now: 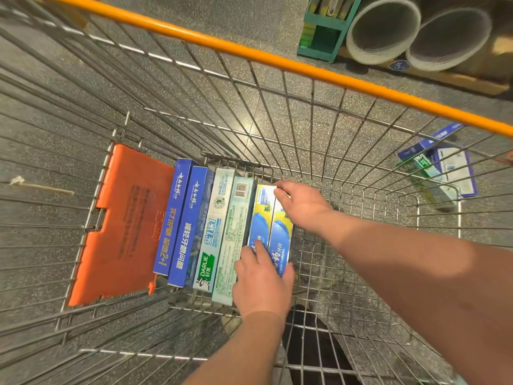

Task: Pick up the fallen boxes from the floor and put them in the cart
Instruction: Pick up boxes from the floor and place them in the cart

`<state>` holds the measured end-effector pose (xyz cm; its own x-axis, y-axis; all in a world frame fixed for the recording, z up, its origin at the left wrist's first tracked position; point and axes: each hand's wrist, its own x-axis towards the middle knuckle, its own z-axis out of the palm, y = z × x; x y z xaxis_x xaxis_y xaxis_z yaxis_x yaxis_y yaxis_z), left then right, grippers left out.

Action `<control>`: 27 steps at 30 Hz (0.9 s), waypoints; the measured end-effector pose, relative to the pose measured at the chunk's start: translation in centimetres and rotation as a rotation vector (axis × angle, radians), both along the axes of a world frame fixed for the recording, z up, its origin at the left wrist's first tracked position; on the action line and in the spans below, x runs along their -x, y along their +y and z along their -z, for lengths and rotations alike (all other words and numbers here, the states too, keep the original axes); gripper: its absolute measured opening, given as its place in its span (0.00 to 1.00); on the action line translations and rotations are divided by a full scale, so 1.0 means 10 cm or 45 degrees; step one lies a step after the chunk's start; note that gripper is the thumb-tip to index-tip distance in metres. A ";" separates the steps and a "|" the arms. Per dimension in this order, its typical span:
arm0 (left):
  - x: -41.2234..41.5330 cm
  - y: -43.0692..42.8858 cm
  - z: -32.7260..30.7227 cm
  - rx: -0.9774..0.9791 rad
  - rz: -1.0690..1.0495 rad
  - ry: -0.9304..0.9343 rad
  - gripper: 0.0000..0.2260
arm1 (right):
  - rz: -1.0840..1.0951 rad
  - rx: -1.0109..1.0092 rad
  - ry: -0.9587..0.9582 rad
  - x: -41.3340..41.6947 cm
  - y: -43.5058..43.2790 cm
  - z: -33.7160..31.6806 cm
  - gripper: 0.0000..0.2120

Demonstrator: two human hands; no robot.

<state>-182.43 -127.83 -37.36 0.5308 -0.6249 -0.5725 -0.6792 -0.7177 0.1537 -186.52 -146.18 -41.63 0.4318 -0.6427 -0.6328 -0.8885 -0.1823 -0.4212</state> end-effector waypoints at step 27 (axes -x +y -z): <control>-0.12 -0.23 -3.09 0.231 0.892 0.097 0.35 | -0.006 0.343 0.230 1.38 1.11 -3.61 0.33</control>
